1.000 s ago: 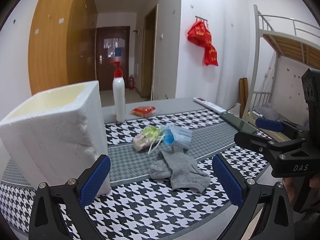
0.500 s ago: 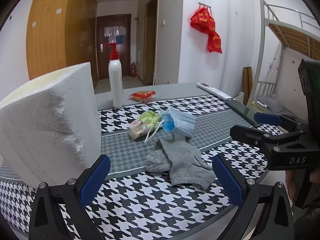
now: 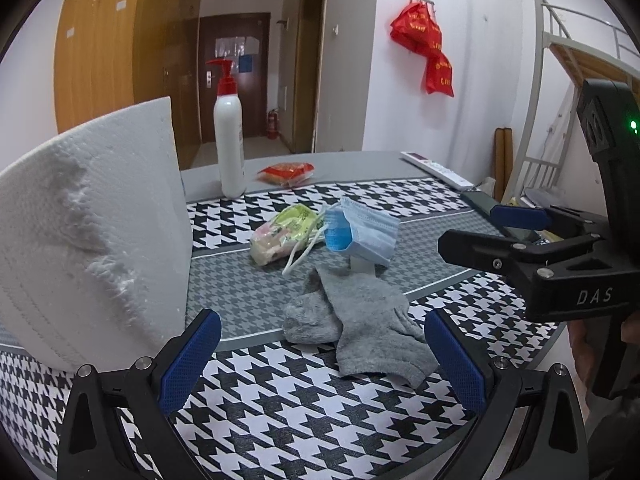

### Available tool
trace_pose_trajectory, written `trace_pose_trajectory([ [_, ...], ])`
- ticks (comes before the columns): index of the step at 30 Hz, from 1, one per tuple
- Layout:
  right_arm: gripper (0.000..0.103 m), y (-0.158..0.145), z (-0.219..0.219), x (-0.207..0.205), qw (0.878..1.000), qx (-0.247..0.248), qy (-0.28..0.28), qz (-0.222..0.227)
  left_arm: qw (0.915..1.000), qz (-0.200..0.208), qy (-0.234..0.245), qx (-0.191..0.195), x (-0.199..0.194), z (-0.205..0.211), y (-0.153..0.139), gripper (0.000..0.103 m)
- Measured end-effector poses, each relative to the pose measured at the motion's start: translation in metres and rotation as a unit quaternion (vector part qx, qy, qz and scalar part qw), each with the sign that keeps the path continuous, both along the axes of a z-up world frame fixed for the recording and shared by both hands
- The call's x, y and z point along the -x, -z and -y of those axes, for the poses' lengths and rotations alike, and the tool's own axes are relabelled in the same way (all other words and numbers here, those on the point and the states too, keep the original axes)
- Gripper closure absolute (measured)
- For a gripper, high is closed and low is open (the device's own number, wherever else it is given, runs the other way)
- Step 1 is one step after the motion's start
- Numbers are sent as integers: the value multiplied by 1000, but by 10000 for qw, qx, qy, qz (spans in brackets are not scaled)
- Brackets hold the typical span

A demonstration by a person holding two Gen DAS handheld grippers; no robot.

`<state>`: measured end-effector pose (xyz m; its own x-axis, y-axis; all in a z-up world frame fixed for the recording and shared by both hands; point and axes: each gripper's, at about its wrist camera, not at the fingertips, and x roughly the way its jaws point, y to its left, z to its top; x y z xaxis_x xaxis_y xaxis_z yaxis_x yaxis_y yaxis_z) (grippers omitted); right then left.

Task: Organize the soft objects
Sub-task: 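Close the left tool on the grey sock while the right tool reaches the mask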

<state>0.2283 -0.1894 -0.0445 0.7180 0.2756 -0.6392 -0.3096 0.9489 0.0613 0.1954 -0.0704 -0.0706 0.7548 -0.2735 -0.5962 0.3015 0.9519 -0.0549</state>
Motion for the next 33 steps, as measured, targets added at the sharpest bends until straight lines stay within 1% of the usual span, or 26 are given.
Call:
trace_pose_trajectory([
  [4,1,5,-2,-14,9998,21,-91,-195,9999,3,-20,-115,-3,1,2,1],
  [8,1,11,-5,-25,9990,-23,-293,-334,9999,-80,-13,-104,-8,1,5,1],
  [10,1,13,-7,-31,9987,-37,-310,-398,9998,-122,-2,-127,-11,1,7,1],
  [17,1,8,-18,-43,9973,-68,-640,-341,9994,-316,67,-151,-21,6,13,1],
  [19,1,10,-21,-49,9964,-108,-746,-398,9992,-366,102,-147,-22,6,14,1],
  [25,2,13,-29,-65,9951,-15,-867,-473,9991,-364,29,-228,-26,3,12,1],
  [28,2,17,-32,-70,9944,32,-918,-527,9988,-430,50,-235,-30,3,14,1],
  [31,8,21,-34,-75,9932,55,-991,-615,9981,-574,90,-195,-35,5,18,1],
  [33,11,25,-35,-79,9927,87,-999,-667,9974,-691,153,-148,-38,7,20,1],
])
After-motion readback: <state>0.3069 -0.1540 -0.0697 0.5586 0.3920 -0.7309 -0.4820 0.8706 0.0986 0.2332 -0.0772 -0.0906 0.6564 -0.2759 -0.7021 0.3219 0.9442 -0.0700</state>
